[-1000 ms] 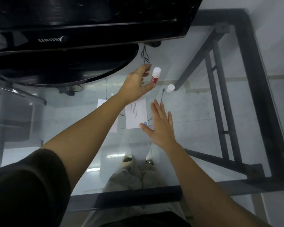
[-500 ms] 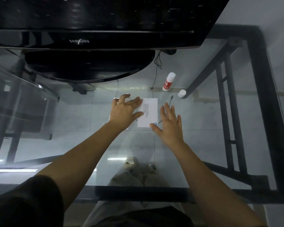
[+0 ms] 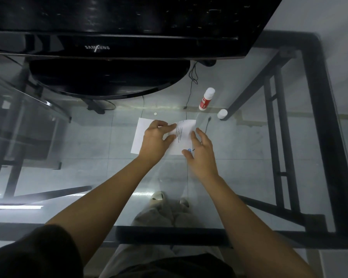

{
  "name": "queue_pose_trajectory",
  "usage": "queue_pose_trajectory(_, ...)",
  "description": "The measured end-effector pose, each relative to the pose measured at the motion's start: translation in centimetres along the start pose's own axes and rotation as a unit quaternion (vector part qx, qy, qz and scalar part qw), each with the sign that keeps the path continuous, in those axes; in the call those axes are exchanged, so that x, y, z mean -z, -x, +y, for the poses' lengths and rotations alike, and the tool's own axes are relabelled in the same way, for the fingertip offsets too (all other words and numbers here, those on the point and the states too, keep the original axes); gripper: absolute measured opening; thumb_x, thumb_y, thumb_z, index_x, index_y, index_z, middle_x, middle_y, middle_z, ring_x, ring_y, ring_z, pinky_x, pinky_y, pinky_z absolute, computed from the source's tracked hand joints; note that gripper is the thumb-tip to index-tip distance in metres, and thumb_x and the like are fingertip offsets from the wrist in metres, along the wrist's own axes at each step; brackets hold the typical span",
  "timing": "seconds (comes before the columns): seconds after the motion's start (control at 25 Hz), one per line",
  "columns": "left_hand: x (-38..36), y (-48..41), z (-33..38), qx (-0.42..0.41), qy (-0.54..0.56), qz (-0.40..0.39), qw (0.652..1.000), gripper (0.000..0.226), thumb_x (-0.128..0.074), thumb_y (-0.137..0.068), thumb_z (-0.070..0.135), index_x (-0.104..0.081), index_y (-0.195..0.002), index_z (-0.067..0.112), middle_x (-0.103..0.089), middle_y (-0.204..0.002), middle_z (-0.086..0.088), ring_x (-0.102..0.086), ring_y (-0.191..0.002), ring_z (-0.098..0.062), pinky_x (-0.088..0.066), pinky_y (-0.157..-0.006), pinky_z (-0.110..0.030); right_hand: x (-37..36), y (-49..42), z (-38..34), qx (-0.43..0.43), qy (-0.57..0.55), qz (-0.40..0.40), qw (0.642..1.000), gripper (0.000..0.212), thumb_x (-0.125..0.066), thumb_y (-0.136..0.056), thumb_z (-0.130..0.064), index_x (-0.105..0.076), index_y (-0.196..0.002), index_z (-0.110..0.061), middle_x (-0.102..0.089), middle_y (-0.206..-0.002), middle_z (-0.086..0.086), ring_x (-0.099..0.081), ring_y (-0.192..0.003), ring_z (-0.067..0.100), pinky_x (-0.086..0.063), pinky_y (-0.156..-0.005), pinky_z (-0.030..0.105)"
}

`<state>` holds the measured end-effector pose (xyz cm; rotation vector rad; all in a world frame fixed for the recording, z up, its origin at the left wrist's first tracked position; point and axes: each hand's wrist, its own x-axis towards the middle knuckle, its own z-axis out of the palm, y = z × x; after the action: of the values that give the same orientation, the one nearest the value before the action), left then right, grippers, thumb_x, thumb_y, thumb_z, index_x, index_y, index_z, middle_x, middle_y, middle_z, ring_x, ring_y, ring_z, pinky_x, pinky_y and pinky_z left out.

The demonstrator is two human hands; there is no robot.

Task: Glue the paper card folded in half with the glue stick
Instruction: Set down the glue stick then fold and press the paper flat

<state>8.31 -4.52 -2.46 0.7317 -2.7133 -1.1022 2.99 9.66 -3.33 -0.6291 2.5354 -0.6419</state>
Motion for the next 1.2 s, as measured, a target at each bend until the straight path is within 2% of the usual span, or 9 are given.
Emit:
queue_pose_trajectory(0.12,-0.2,0.3,0.8,0.111,0.131,0.028,0.985,0.038,-0.068,-0.083,0.016,-0.062,-0.12,0.015,-0.064,-0.092,-0.002,-0.056,-0.071,-0.008,-0.04,-0.071,-0.007,-0.3,0.1,0.2,-0.005,-0.023,0.004,1.0,0.065,-0.057,-0.089,-0.023,-0.024,-0.144,-0.012,-0.021,-0.153,0.006,-0.02,-0.14,0.024,-0.03,-0.112,0.038)
queue_pose_trajectory(0.28,-0.2,0.2,1.3,0.231,0.268,0.049,0.934,0.055,-0.07,-0.082,0.02,-0.045,-0.131,0.023,-0.066,-0.085,0.003,-0.062,-0.077,-0.001,-0.046,-0.062,-0.004,-0.3,0.3,0.0,0.004,-0.075,0.04,0.996,0.058,-0.062,-0.086,-0.018,-0.036,-0.138,-0.013,-0.036,-0.144,0.006,-0.035,-0.131,0.022,-0.039,-0.103,0.031)
queue_pose_trajectory(0.4,-0.1,0.1,1.3,0.233,0.287,0.046,0.928,0.059,-0.069,-0.083,0.021,-0.039,-0.133,0.023,-0.07,-0.089,-0.001,-0.065,-0.082,-0.006,-0.051,-0.072,-0.013,0.2,1.0,-0.4,-0.04,-0.219,0.097,0.97,0.042,-0.063,-0.086,-0.024,-0.051,-0.125,-0.016,-0.057,-0.117,-0.001,-0.057,-0.097,0.005,-0.047,-0.08,0.01)
queue_pose_trajectory(0.48,-0.2,0.1,1.3,0.226,0.276,0.022,0.934,0.056,-0.064,-0.087,0.021,-0.038,-0.136,0.019,-0.072,-0.096,-0.005,-0.067,-0.088,-0.013,-0.052,-0.084,-0.026,0.7,1.3,-0.6,-0.089,-0.294,0.133,0.942,0.032,-0.062,-0.087,-0.026,-0.058,-0.117,-0.017,-0.061,-0.096,-0.009,-0.057,-0.075,-0.005,-0.048,-0.069,0.003)
queue_pose_trajectory(0.6,0.3,0.5,0.9,0.169,0.235,-0.021,0.957,0.044,-0.054,-0.093,0.024,-0.044,-0.135,0.014,-0.07,-0.107,-0.006,-0.065,-0.094,-0.013,-0.047,-0.087,-0.019,1.5,1.5,-0.3,-0.113,-0.335,0.153,0.923,0.025,-0.064,-0.085,-0.023,-0.065,-0.108,-0.014,-0.062,-0.092,-0.014,-0.06,-0.069,-0.008,-0.045,-0.062,0.001)
queue_pose_trajectory(0.72,2.8,1.1,-1.9,0.016,0.067,0.031,0.997,0.027,-0.056,-0.091,0.013,-0.062,-0.117,0.011,-0.069,-0.112,-0.009,-0.062,-0.094,-0.016,-0.041,-0.084,-0.01,2.7,1.8,0.1,-0.086,-0.383,0.157,0.906,0.019,-0.067,-0.083,-0.018,-0.067,-0.101,-0.023,-0.065,-0.088,-0.017,-0.064,-0.075,-0.01,-0.047,-0.062,0.005)
queue_pose_trajectory(0.8,4.8,1.7,-5.0,-0.079,-0.058,0.048,0.994,0.024,-0.06,-0.085,-0.001,-0.067,-0.108,0.004,-0.068,-0.112,-0.017,-0.062,-0.098,-0.031,-0.045,-0.089,-0.028,3.5,2.1,0.5,-0.065,-0.383,0.176,0.905,0.02,-0.068,-0.082,-0.017,-0.066,-0.1,-0.025,-0.065,-0.089,-0.018,-0.064,-0.08,-0.01,-0.048,-0.063,0.006)
queue_pose_trajectory(0.88,6.3,2.5,-7.2,-0.115,-0.121,0.025,0.986,0.025,-0.065,-0.081,-0.003,-0.068,-0.105,0.002,-0.067,-0.112,-0.02,-0.061,-0.099,-0.039,-0.048,-0.088,-0.041,4.2,2.3,1.1,-0.051,-0.364,0.203,0.908,0.021,-0.068,-0.082,-0.017,-0.068,-0.103,-0.02,-0.067,-0.092,-0.012,-0.064,-0.082,-0.008,-0.05,-0.065,0.008)
queue_pose_trajectory(1.2,1.0,3.1,-3.2,-0.198,-0.13,0.007,0.971,0.022,-0.075,-0.074,0.004,-0.071,-0.095,-0.003,-0.07,-0.098,-0.022,-0.063,-0.085,-0.041,-0.055,-0.076,-0.041,5.1,3.2,1.6,-0.043,-0.342,0.292,0.892,0.019,-0.07,-0.08,-0.02,-0.068,-0.099,-0.022,-0.068,-0.089,-0.011,-0.066,-0.082,-0.001,-0.054,-0.069,0.015)
